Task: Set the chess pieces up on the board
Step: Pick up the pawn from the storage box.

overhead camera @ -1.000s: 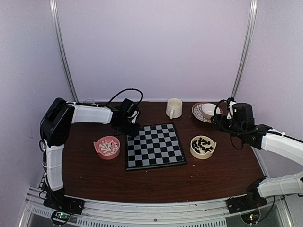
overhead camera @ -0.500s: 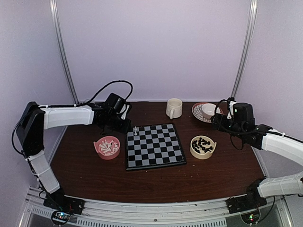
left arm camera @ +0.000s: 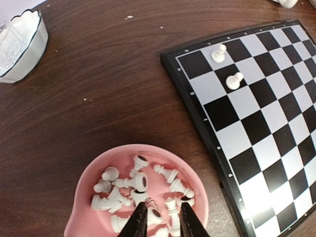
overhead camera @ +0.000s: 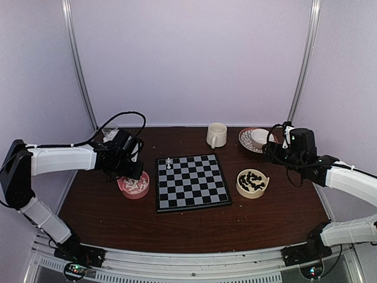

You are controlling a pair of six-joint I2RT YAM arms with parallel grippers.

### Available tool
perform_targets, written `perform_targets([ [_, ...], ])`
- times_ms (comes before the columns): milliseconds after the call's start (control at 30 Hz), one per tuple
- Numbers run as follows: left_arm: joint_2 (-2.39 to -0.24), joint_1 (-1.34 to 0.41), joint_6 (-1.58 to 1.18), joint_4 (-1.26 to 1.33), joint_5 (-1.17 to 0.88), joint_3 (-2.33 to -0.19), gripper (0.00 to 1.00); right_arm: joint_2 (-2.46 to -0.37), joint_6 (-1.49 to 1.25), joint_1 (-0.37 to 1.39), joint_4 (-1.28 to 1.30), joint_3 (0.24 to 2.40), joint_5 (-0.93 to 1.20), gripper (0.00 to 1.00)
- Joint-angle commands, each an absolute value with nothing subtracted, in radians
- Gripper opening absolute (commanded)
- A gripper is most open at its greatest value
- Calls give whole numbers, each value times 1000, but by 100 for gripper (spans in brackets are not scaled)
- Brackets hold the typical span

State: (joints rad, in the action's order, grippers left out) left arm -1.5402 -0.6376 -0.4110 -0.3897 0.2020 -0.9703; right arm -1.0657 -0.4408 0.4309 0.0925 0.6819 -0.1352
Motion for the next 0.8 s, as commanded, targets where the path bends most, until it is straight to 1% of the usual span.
perform_targets([
  [0, -1506, -573, -447, -345, 185, -928, 24, -1049, -440, 439, 80, 692, -148, 82],
  [67, -1515, -546, -457, -336, 161, -923, 23, -1050, -440, 437, 80, 692, -149, 83],
  [267, -1547, -505, -465, -311, 179, -928, 21, -1052, -442, 439, 80, 692, -146, 82],
  [767, -1660, -490, -442, -320, 249, -1003, 19, -1048, -442, 439, 80, 692, -146, 82],
])
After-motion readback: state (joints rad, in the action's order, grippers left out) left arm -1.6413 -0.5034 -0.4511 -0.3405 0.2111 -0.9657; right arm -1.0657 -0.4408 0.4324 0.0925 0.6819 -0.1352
